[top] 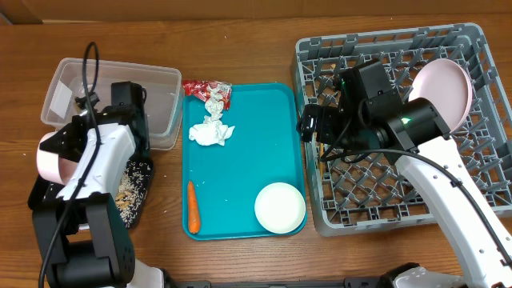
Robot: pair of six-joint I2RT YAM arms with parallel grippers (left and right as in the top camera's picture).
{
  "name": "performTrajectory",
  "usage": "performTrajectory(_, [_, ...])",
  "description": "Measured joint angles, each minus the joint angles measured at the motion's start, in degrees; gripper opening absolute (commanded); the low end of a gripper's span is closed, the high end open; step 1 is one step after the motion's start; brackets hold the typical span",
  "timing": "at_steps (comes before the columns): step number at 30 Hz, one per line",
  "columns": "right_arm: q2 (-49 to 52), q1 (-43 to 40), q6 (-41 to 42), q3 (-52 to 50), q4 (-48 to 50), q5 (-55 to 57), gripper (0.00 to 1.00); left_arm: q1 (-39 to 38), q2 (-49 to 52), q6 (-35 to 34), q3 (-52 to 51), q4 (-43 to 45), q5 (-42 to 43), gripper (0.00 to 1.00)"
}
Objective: Sort waste into correct bins and load items into the dishwasher
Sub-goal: 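Tip the bowl with the left gripper to dump rice onto the black tray, then bring the emptied bowl with the left gripper toward the right gripper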
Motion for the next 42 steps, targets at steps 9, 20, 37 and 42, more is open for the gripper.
performTrajectory(9, [0.0,0.0,-0.02,0.0,-1.33,0.63,1.0,-2.34,-0.55,0.13,0.04,1.86,2.38,0.04])
performTrajectory(20, [0.0,0.0,0.0,0.0,-0.79,1.55,1.0,-27.39,-16.44,-3.98,12.37,-7.43,33.77,0.04])
performTrajectory(37, [-0.02,-1.92,-3.19,0.0,-2.54,1.16,1.0,-51.87,-15.43,-37.33,17.64,-7.98,61.48,0.04])
performTrajectory(42, [-0.02,-1.97,-5.62,0.0,-1.11,-0.11,1.0,-52.83,-15.43,-47.01,17.64,-9.29,58.29,0.04])
